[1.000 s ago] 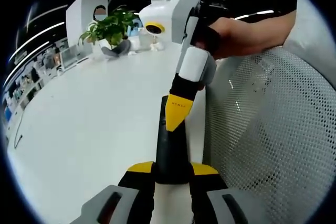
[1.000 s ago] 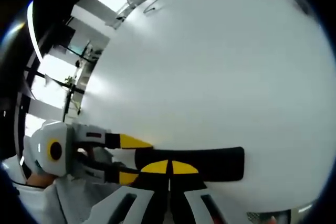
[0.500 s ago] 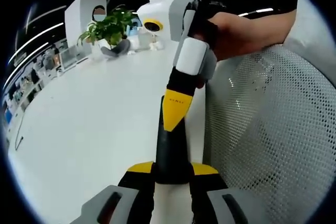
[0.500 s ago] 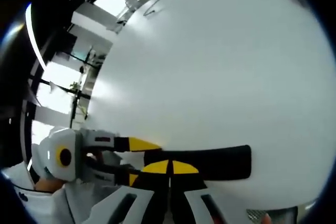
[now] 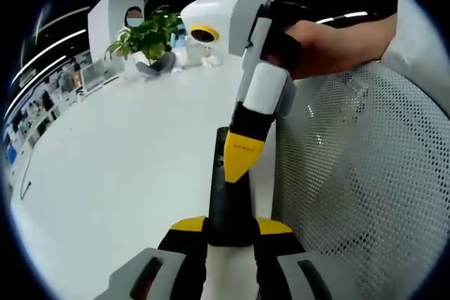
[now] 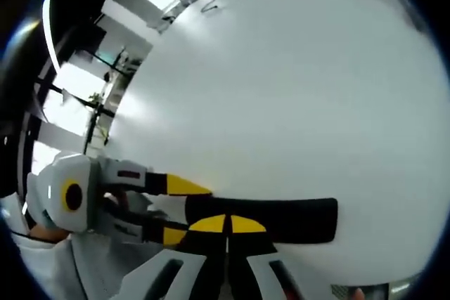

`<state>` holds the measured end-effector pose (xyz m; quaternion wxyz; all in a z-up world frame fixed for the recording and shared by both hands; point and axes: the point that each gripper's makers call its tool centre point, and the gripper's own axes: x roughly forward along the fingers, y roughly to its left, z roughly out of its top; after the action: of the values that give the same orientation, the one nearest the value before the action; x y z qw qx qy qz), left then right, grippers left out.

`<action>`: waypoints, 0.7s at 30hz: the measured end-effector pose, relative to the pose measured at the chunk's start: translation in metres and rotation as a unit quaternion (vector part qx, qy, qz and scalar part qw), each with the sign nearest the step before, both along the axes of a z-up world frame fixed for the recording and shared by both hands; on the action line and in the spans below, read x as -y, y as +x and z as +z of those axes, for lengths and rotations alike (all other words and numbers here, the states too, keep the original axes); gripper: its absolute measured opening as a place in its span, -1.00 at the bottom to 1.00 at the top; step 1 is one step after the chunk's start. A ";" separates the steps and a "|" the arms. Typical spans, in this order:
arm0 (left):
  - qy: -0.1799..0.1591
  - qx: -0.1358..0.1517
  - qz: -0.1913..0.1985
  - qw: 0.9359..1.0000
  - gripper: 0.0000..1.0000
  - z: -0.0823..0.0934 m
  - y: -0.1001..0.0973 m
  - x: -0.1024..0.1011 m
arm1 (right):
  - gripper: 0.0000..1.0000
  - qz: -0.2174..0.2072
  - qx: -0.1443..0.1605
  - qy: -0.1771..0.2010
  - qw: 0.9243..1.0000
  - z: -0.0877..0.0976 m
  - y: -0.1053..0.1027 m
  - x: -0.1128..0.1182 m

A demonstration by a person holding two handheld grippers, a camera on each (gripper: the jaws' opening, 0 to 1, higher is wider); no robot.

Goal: Press the specified remote control buttons in sequence, fully releasing each button before pressing the next.

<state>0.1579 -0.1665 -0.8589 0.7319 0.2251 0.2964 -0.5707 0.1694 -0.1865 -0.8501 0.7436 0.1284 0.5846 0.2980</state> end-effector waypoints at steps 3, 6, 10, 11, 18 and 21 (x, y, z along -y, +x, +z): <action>-0.001 0.000 0.002 1.000 -0.51 0.000 0.000 0.000 | -1.00 -0.001 0.002 -0.002 1.000 0.000 0.000 0.000; -0.001 0.000 0.004 1.000 -0.51 0.000 0.000 0.000 | -1.00 0.005 0.013 -0.011 1.000 0.000 0.000 -0.001; 0.003 -0.002 0.006 1.000 -0.51 0.000 0.000 0.000 | -1.00 0.008 0.024 -0.030 0.999 -0.001 0.001 -0.001; 0.004 -0.002 0.006 1.000 -0.51 0.000 0.000 0.001 | -1.00 0.013 0.027 -0.033 0.999 -0.001 0.000 -0.001; 0.021 -0.008 0.017 1.000 -0.51 0.000 0.001 0.002 | -1.00 0.023 0.052 -0.049 0.997 -0.002 0.001 -0.001; 0.033 -0.010 0.024 0.999 -0.51 0.000 0.001 0.003 | -1.00 0.015 0.053 -0.037 0.998 -0.001 0.001 0.000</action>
<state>0.1590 -0.1698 -0.8590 0.7349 0.2364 0.3274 -0.5448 0.1699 -0.1866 -0.8506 0.7731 0.0757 0.5570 0.2938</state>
